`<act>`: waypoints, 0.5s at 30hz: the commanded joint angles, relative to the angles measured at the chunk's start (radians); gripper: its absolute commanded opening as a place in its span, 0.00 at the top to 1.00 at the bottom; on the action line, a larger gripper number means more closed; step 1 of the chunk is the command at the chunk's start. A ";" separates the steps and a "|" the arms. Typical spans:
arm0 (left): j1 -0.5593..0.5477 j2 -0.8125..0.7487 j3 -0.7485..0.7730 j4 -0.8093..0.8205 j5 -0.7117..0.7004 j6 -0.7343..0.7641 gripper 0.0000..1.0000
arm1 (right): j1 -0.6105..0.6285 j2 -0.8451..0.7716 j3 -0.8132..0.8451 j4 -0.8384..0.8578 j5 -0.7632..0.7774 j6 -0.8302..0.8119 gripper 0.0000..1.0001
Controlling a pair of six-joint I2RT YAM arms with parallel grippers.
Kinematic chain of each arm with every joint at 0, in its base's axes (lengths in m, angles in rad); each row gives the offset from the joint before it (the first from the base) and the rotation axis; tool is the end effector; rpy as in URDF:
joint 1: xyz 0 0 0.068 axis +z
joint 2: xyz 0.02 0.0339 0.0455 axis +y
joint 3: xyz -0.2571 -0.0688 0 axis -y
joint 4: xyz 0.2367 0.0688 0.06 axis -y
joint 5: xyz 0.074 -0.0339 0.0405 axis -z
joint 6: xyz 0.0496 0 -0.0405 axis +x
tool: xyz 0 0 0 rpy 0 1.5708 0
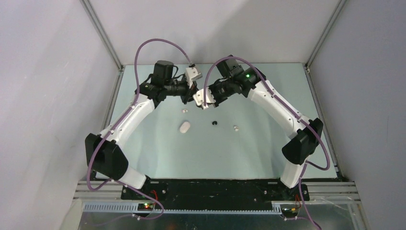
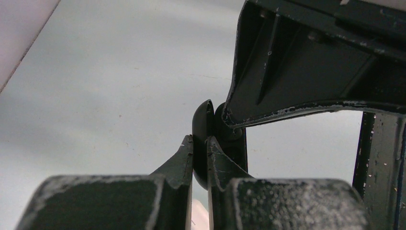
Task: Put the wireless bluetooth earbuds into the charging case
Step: Place the earbud in the charging case.
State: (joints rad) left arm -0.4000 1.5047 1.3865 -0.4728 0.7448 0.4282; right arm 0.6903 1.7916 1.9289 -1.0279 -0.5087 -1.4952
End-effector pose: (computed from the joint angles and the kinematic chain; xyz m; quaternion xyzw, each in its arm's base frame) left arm 0.2972 -0.1622 0.3402 0.4874 0.6835 -0.3148 0.4428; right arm 0.2748 0.2583 0.3650 -0.8487 0.3452 0.0918 0.3900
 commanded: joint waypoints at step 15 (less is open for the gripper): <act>-0.011 -0.054 0.015 0.058 0.023 0.021 1.00 | 0.022 -0.024 -0.068 0.194 0.102 0.167 0.77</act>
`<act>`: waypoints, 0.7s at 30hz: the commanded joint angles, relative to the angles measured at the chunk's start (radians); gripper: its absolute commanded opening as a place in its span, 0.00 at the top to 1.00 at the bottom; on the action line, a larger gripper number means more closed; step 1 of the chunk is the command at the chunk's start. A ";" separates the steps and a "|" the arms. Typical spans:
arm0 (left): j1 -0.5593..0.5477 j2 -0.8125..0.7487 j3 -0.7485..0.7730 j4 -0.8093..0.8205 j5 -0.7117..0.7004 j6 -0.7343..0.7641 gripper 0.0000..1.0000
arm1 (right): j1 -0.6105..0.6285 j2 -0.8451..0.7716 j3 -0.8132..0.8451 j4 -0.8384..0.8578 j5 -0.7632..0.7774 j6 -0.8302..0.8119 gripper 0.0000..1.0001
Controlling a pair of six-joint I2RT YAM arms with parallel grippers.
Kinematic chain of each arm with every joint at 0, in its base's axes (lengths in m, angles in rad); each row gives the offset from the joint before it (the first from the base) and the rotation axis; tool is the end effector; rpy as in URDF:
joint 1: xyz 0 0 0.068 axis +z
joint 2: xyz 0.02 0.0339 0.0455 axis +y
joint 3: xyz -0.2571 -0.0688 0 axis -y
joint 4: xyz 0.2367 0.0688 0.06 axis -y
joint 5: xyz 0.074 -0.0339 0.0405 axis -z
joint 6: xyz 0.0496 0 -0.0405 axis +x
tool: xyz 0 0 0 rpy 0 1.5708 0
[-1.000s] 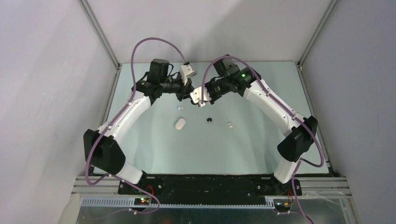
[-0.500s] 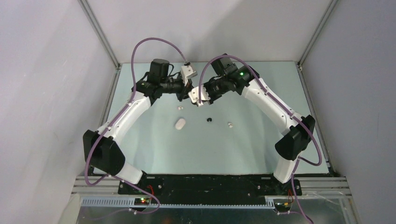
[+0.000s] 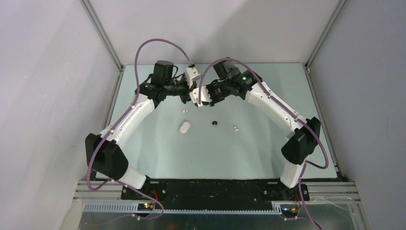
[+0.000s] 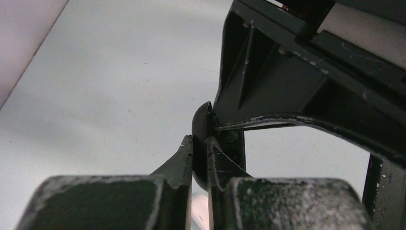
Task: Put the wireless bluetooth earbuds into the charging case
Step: Place the earbud in the charging case.
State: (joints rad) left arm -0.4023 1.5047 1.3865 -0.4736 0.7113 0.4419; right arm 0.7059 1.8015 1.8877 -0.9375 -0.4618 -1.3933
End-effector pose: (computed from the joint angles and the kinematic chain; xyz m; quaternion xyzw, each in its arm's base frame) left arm 0.2981 -0.1620 0.3395 0.4883 0.6877 -0.2985 0.4468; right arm 0.2805 0.2682 0.3549 -0.8303 0.3838 0.0862 0.3948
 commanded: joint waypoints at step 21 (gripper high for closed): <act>-0.008 -0.051 0.005 0.061 0.038 0.013 1.00 | -0.125 -0.245 -0.203 0.377 -0.183 0.604 0.65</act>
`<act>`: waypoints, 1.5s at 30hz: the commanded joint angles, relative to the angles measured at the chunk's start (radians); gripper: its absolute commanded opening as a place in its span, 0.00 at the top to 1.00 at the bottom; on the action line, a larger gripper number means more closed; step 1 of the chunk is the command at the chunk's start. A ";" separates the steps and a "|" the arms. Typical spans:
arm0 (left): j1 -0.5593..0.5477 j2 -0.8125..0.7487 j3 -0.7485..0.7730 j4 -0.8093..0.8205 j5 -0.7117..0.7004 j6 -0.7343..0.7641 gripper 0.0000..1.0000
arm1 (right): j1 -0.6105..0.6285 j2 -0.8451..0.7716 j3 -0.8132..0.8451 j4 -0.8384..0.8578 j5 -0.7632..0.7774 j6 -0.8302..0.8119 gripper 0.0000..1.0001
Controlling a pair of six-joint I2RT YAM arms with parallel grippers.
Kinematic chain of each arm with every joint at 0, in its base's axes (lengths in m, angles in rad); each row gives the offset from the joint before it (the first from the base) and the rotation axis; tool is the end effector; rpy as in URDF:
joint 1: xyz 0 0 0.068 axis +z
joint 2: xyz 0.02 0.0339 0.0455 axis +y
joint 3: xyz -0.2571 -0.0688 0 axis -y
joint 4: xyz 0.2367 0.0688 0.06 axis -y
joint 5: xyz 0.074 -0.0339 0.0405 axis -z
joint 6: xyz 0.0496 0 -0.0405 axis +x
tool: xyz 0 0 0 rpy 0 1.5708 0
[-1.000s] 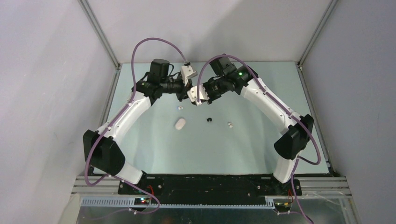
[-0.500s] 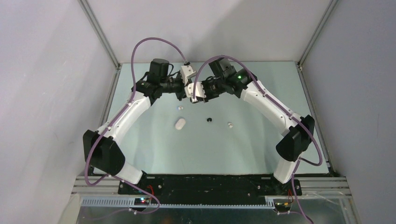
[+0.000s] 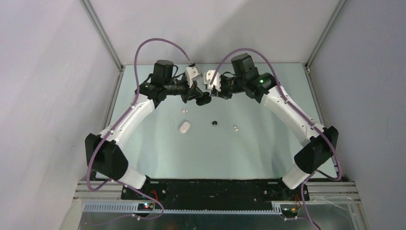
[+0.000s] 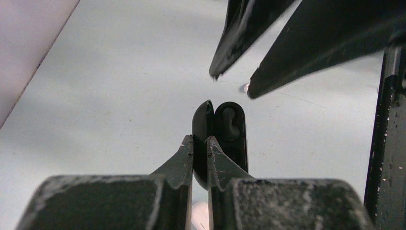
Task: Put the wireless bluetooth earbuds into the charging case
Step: Place the earbud in the charging case, then pick up the earbud from the center of the board.
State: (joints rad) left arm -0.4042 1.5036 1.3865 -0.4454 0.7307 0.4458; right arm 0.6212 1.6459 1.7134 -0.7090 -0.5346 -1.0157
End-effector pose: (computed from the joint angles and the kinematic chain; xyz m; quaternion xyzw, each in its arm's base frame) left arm 0.2984 -0.1636 0.3428 0.4944 0.6739 -0.3034 0.4576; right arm 0.2820 0.2329 0.3759 -0.7104 0.5028 0.1468 0.4701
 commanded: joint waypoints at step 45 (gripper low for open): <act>0.088 -0.454 -0.304 -0.072 -0.281 0.021 1.00 | -0.113 0.534 0.199 -0.267 -0.077 0.406 0.63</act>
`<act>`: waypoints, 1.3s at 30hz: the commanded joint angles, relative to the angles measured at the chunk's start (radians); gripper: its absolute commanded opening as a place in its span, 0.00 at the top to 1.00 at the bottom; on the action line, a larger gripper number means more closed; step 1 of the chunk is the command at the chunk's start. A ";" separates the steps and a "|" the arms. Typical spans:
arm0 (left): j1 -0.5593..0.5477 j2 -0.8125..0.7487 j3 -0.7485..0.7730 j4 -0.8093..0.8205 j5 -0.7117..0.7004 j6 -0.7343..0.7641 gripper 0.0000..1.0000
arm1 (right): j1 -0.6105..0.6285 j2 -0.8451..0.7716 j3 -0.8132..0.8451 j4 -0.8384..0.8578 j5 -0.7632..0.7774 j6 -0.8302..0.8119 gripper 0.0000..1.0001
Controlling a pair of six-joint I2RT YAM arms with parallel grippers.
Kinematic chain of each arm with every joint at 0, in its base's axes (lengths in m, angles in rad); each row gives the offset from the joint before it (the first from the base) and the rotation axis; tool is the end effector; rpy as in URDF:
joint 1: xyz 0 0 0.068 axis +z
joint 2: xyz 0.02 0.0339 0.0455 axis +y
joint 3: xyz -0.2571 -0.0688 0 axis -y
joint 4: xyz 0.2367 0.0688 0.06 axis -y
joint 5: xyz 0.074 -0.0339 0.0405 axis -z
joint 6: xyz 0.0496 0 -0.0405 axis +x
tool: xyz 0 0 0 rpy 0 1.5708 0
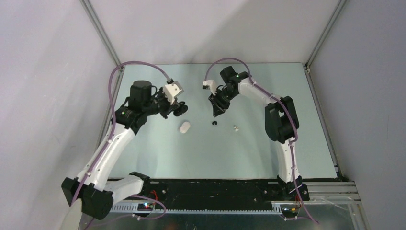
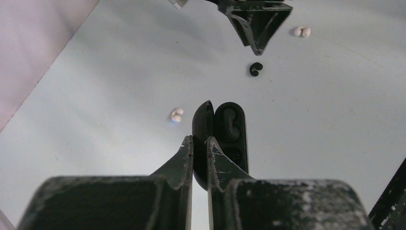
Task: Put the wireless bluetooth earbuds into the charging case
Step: Pick up the earbud from the center of the board.
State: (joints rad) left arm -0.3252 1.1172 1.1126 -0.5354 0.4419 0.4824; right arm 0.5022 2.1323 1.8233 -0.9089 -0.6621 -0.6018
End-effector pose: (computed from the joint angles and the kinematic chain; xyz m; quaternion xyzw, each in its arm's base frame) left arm 0.2266 -0.0988 0.3424 0.4329 0.7382 -0.1523 0.4944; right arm 0.3708 0.2384 0.2102 -0.5368 0.7628 0.3113 0.1817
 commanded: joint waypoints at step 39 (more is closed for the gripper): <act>0.016 -0.118 -0.109 0.034 -0.016 0.019 1.00 | 0.066 0.183 0.134 -0.100 0.196 -0.161 0.65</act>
State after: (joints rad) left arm -0.3157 1.0119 1.0126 -0.5411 0.4232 0.4896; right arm 0.5591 2.3028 1.9491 -0.9863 -0.4690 -0.7383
